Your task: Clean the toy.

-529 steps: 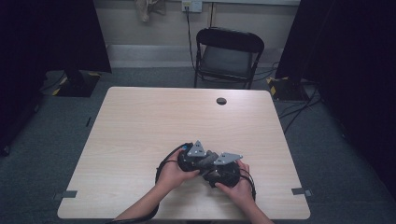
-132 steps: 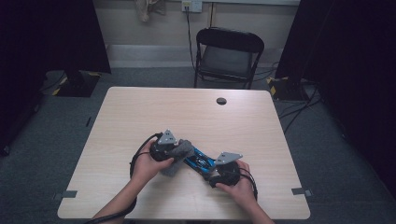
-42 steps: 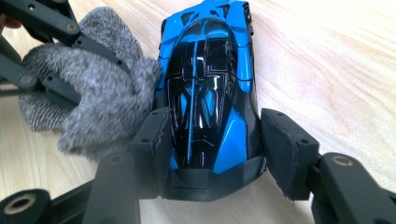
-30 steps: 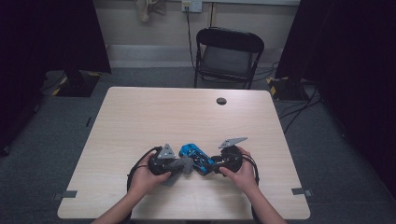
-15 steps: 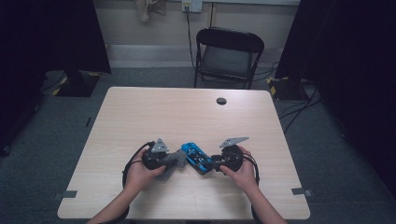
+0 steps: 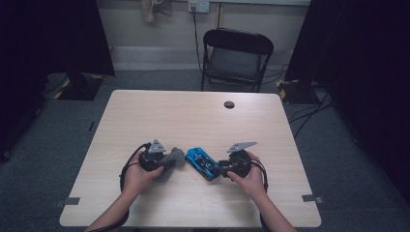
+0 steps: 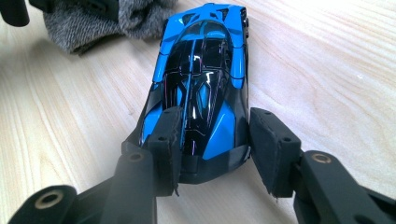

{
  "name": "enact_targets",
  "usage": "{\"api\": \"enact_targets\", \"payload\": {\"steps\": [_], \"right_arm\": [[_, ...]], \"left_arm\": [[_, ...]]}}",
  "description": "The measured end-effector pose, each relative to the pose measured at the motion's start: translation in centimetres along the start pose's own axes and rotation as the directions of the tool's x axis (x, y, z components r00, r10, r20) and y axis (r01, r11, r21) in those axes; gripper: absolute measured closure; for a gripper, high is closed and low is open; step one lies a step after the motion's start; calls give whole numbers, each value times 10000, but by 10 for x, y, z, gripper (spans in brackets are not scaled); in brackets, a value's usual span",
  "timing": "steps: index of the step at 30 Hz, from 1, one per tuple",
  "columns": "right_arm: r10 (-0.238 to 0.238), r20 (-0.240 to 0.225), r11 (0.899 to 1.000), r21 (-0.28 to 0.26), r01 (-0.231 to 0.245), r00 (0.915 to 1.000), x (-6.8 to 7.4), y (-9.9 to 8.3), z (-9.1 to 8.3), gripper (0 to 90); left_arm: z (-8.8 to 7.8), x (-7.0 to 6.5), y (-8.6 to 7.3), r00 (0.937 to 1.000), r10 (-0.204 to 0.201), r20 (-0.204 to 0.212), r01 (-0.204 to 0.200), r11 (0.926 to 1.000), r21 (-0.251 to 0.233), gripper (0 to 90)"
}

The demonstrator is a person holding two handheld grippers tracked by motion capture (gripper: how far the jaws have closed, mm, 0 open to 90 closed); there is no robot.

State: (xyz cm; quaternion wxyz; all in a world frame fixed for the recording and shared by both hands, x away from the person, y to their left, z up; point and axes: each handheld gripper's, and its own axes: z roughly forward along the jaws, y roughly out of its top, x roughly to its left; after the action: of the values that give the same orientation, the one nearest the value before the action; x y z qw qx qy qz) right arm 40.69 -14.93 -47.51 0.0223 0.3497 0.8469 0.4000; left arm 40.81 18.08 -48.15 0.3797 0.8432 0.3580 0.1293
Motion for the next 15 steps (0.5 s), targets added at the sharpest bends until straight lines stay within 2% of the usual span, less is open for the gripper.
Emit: {"api": "enact_targets", "payload": {"steps": [3, 5, 6, 9, 12, 15], "right_arm": [[-31, 28, 10000, 3, 31, 10000, 0, 1, 0, 557], [-11, 128, 10000, 68, 10, 9999, 2, 2, 1, 550], [87, 284, 10000, 22, -88, 9996, 3, 4, 3, 495], [60, 447, 9997, -220, -50, 9990, 8, 10, 9, 403], [-39, 553, 9994, -331, 57, 9985, 13, 17, 16, 369], [-186, 735, 9991, -373, 214, 9971, 16, 22, 21, 328]], "left_arm": [[0, 1, -2, 9999, -25, 103, 26, 10000, -54, 677], [0, -3, -1, 9996, 287, 26, -287, 9996, 84, 676], [1, -6, 0, 9992, 382, 100, -383, 9992, 115, 676], [1, -8, 0, 9989, 449, 111, -450, 9989, 126, 674], [0, -10, 1, 9991, 321, 289, -324, 9994, 83, 675], [-4, -13, 3, 9982, 445, 409, -445, 9990, 0, 675]]}}
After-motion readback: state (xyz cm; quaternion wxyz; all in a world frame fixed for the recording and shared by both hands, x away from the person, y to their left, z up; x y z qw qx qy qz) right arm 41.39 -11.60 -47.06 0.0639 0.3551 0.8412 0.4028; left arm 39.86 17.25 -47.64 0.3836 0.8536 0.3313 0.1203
